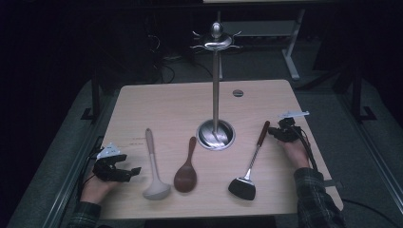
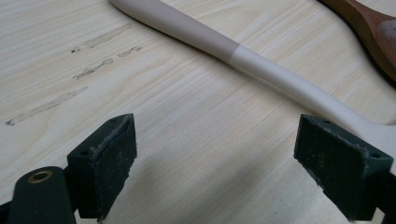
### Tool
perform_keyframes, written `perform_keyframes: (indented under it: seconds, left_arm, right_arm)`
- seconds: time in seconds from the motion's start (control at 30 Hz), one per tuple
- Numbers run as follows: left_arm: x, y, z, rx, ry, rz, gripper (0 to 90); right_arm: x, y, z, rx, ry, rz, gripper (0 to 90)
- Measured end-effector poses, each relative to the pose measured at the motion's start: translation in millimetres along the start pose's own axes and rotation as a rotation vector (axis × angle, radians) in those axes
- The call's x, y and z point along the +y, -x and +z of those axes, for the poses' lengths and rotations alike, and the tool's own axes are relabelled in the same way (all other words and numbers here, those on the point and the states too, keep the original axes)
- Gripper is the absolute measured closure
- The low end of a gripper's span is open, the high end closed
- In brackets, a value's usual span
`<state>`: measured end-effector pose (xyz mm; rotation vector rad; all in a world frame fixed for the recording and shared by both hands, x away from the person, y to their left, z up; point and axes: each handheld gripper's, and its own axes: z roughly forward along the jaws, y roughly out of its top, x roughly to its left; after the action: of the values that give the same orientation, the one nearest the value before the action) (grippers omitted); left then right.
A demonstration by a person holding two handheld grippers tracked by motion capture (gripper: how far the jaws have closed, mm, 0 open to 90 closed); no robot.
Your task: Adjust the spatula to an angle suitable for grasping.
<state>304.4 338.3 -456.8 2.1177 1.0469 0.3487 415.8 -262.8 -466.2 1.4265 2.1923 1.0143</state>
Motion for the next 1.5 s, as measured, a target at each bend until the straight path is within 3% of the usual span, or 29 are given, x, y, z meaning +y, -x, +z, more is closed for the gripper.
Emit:
perform_keyframes:
  seconds: [0.1, 0.43, 0.77, 1.07, 1.5]
  left_arm:
    - [0.5, -0.8, -1.8, 0.003, 0.009, -0.002, 12.8]
    - [1.6, 3.3, -4.8, 0.014, 0.022, 0.0, 12.8]
    - [1.5, 2.5, -4.7, 0.018, 0.032, -0.01, 12.8]
    - [1.9, 2.6, -5.6, 0.025, 0.031, 0.001, 12.8]
    - [1.7, 2.5, -5.5, 0.024, 0.031, 0.0, 12.8]
  right_arm:
    - [-0.5, -1.6, 2.1, -0.007, -0.016, -0.014, 89.7]
    - [0.2, -9.4, 3.2, 0.032, -0.009, -0.042, 89.7]
    - [2.1, -25.7, 7.5, 0.11, -0.008, -0.06, 89.8]
    - [6.4, -46.5, 12.4, 0.166, -0.008, -0.108, 89.7]
    - [13.5, -73.6, 18.4, 0.208, -0.021, -0.172, 89.8]
